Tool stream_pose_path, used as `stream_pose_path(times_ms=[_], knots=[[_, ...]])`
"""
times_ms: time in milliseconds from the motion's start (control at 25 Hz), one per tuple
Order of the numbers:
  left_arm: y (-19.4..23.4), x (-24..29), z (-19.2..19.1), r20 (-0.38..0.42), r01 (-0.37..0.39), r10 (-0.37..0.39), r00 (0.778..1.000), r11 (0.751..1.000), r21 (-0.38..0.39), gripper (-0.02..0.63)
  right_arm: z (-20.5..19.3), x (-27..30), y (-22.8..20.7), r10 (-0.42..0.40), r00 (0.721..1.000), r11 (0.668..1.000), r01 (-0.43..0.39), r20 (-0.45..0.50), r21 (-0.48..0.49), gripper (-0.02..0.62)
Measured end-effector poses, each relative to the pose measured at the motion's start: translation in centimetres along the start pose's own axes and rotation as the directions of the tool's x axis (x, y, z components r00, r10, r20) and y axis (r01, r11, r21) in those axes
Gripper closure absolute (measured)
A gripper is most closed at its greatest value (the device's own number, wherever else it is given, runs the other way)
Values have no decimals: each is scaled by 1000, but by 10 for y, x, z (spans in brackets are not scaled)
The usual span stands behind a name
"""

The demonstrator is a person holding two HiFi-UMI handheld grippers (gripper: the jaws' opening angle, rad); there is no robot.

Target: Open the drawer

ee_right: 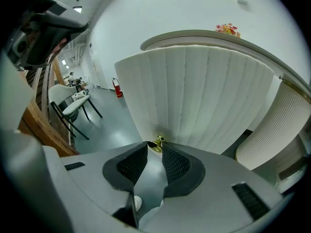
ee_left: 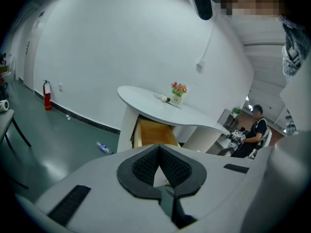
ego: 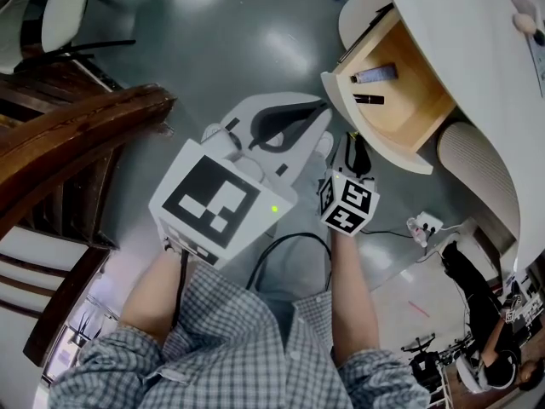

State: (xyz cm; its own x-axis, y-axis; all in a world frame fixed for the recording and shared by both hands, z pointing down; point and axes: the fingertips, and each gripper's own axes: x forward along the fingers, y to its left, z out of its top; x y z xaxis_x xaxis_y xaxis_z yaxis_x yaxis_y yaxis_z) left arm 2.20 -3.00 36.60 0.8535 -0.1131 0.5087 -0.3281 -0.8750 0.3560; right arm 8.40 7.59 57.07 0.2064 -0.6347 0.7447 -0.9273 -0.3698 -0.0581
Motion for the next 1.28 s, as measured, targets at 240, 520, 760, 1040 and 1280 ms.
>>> stream_pose_path(times_ms=[240,520,760,1040,1280], knots=[[1,-1,0,-3,9,-9,1000,1000,5,601,-7,-4,4,0,1000,1000,0,-13,6,505],[1,-1,3,-6,24,-24,1000,1000,15,601,-12,-8,12,7,1000,1000,-7,-27,9,505],[-8,4,2,-20,43,-43,999,999,25,601,-15,-9,13,17,999,1000,-17,-32,20,505],[-16,3,5,-23,56,-55,998,998,41,601,-22,-11,13,67,996,996,-63,-62,68,504],[-29,0,15,-20,79,-78,997,995,59,601,-17,-29,10,67,997,993,-63,-44,96,500]])
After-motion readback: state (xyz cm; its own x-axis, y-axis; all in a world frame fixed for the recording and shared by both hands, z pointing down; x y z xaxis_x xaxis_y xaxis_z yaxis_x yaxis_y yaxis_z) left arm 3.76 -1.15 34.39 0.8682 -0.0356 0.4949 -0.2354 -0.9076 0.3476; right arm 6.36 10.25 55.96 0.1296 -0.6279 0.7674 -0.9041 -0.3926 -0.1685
